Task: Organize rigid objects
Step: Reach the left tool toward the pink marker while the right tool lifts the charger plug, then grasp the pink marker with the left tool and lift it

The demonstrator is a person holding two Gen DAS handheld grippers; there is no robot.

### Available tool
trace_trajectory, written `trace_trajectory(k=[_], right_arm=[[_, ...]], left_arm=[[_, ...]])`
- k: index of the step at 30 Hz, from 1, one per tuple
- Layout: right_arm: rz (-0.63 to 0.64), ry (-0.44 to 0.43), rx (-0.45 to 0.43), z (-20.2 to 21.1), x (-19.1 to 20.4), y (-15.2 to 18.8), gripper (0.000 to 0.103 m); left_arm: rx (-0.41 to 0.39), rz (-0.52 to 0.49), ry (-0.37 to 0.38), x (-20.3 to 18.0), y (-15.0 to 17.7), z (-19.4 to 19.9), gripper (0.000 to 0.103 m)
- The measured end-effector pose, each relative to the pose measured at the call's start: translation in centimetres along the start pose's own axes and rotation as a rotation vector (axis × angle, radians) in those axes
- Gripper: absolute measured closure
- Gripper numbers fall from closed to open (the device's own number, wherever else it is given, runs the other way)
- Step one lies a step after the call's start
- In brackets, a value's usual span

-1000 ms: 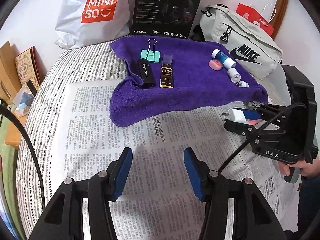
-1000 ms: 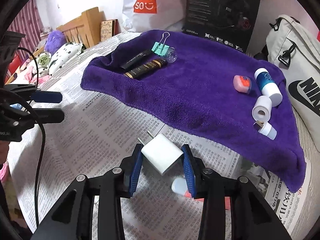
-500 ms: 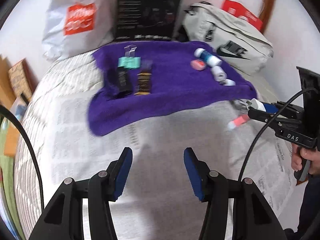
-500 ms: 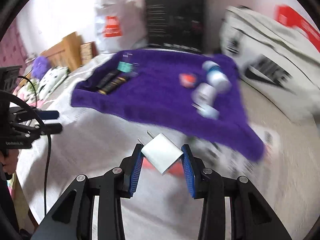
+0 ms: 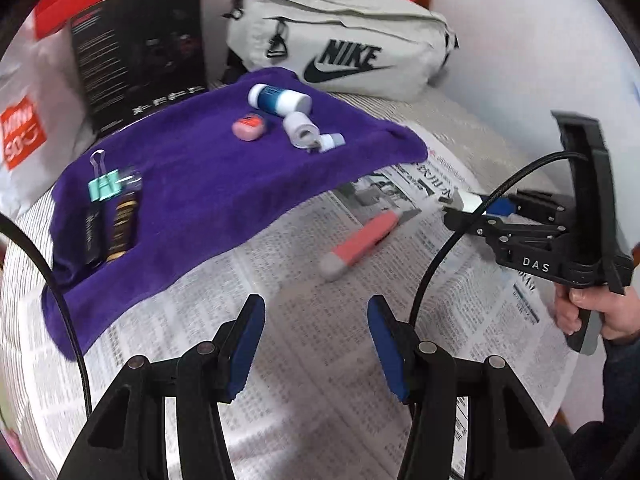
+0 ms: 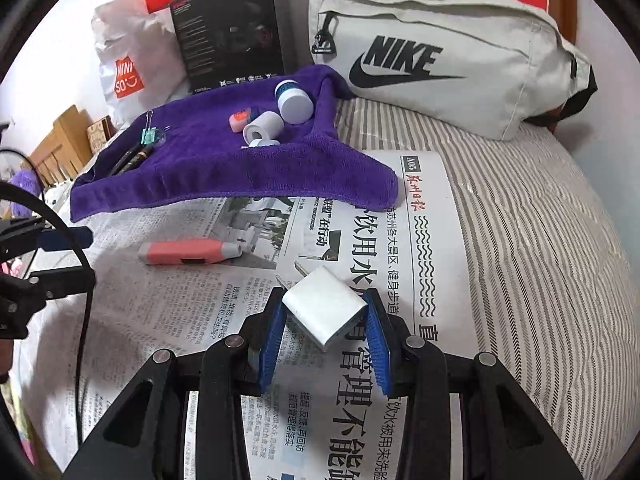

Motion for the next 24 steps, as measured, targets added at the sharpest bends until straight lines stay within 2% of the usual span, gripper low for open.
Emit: trace_trajectory(k=[5,12,18,20,24], right_arm=[[-0.014,-0.013,-0.013,0.2,-0.4,0.4,0.064],[-0.002,0.001,0.014,0.5,-1.5,0.6,0.064],[-0.001,-0.001,-0.007,0.5,-1.6,0.9,0.064],[0.000,0.001,-0.007,0.4,-1.6,0.9,0.064],[0.004,0.006,-0.006,0.4,-1.6,0.9,0.064]], left_arm=[[0.016,-0.032,0.047,-0.5,-0.5,-1.1,0.052],[0.041,-0.134,0.027,-0.8,-1.5,-3.3,0.052],[0.053,-0.219,0.030,-1.8,-2.2,-4.8,0.052],[0.049,-0.239,0.036,-2.1,-2.3,-5.0,0.055],[0.040,-0.247,0.066,-2.6,-2.4,-5.1,0.074]])
Point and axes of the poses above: each gripper's, at about its wrist camera, not at the fingertips, and z roughly against the way its jaws point, x to its left, y to its underside, the point moved 6 cm from there along -z, roughly the way its jaws point, and after that the axes turned 10 degrees about z, right-handed, at the moved point
